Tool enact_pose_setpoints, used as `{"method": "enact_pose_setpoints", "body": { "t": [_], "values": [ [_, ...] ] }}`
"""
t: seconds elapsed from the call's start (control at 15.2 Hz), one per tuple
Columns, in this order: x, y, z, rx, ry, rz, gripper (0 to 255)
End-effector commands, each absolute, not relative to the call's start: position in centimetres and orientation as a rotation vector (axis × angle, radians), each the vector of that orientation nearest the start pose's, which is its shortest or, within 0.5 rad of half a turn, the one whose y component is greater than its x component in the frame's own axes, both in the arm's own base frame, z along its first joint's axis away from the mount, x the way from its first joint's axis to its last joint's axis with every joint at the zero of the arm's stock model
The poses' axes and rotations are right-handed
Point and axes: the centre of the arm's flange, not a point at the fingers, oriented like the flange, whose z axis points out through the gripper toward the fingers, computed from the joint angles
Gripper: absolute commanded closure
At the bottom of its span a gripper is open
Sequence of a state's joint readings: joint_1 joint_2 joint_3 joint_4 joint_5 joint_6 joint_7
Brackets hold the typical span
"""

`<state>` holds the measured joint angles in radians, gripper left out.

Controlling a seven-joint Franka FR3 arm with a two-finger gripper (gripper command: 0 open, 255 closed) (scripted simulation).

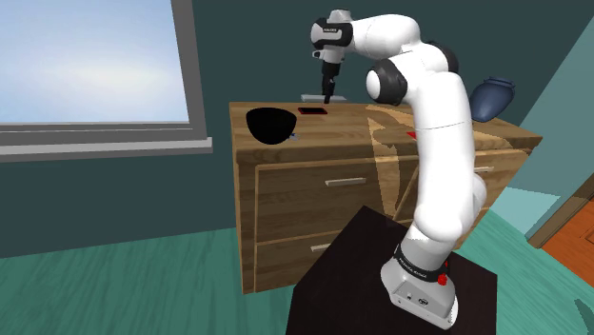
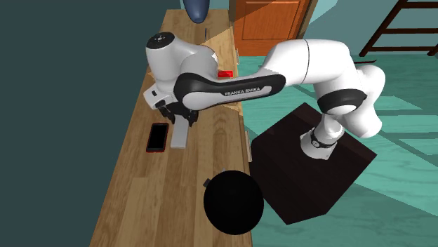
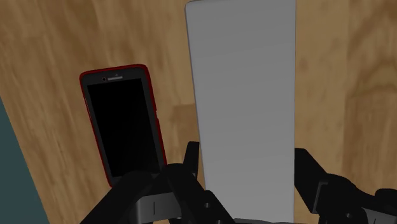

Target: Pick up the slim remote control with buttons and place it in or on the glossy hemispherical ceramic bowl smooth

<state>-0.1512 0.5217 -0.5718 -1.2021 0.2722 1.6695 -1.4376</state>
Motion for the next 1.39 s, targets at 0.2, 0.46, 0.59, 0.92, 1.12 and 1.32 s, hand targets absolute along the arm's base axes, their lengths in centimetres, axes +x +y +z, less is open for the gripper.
{"method": "enact_pose_setpoints", "body": {
  "t": [0.2, 0.46, 0.59, 0.92, 1.12, 1.32],
  "values": [
    [59.3, -36.2, 54.3, -2.937, -1.166, -0.013, 255],
    [59.3, -36.2, 56.4, -2.937, -1.166, -0.013, 255],
    [59.3, -36.2, 57.4, -2.937, -1.166, -0.013, 255],
    [59.4, -33.5, 58.8, -2.937, -1.166, -0.013, 255],
    [59.6, -29.6, 58.8, -2.937, -1.166, -0.013, 255],
    [59.9, -25.6, 58.8, -2.937, -1.166, -0.013, 255]
  ]
}}
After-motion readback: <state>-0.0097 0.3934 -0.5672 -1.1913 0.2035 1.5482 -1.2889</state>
